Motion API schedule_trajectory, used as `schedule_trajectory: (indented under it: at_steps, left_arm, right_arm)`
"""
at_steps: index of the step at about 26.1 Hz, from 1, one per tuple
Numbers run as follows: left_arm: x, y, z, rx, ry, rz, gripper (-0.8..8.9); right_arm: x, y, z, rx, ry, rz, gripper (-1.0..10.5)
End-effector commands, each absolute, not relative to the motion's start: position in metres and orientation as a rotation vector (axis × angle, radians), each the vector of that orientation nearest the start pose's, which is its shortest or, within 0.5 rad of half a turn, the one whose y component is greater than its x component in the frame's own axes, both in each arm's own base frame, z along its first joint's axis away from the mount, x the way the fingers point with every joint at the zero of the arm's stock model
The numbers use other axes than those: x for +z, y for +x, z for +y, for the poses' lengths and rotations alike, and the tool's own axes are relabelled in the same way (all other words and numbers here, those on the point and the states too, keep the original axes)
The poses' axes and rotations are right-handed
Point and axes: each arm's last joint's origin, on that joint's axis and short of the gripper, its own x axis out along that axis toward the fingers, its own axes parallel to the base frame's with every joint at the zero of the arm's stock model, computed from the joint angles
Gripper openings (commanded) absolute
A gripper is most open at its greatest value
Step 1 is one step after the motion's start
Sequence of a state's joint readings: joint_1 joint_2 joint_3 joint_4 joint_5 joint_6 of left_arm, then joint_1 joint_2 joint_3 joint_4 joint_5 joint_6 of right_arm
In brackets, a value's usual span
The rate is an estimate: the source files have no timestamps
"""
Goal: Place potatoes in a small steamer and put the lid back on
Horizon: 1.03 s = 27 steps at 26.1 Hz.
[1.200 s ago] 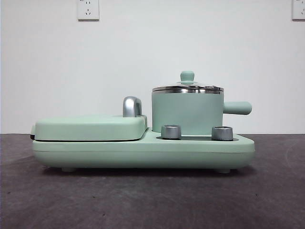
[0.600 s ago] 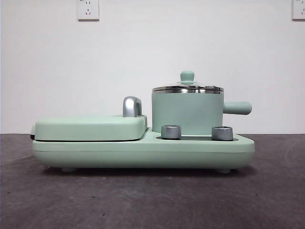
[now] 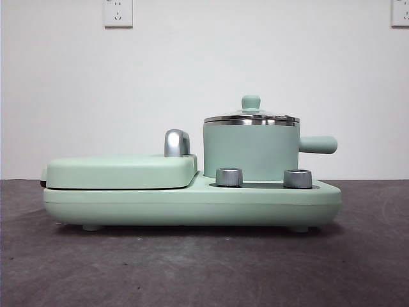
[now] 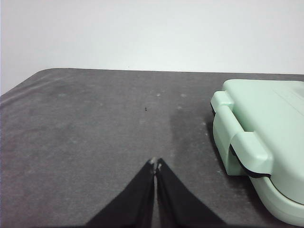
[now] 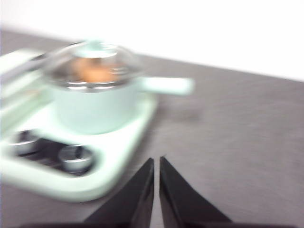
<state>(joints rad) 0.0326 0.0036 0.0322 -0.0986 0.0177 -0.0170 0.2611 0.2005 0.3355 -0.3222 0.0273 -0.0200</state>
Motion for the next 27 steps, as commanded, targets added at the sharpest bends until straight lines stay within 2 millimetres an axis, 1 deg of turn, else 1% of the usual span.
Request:
schedule_trajectory:
  at_steps: [1, 3, 5, 6, 7, 11, 27]
  left_arm:
    - [0.160, 0.097, 0.003, 0.019, -0.010, 0.073, 0.06]
    - [0.160, 0.097, 0.003, 0.019, -0.010, 0.073, 0.06]
    - [0.160, 0.097, 0.003, 0.019, -0.010, 0.073, 0.06]
    - [0.160, 0.097, 0.003, 0.019, -0.010, 0.073, 0.06]
    - [0.160, 0.097, 0.003, 0.019, -0.010, 0.073, 0.06]
    - [0.159, 0.097, 0.003, 0.018, -0.011, 0.076, 0.06]
    - [0.160, 0.097, 0.003, 0.018, -0.010, 0.073, 0.06]
  right_arm:
    - [0.192, 0.088, 0.017, 0.171, -0.048, 0.156, 0.2]
    - [0.173, 0.089, 0.014, 0.135, -0.045, 0.159, 0.2]
    - [0.158, 0.093, 0.012, 0.109, -0.043, 0.173, 0.2]
    - [0.151, 0.094, 0.011, 0.100, -0.044, 0.178, 0.2]
    - [0.149, 0.095, 0.011, 0.097, -0.043, 0.177, 0.2]
    - [0.153, 0.096, 0.009, 0.075, -0.067, 0.131, 0.2]
    - [0.154, 0.096, 0.009, 0.077, -0.048, 0.132, 0.2]
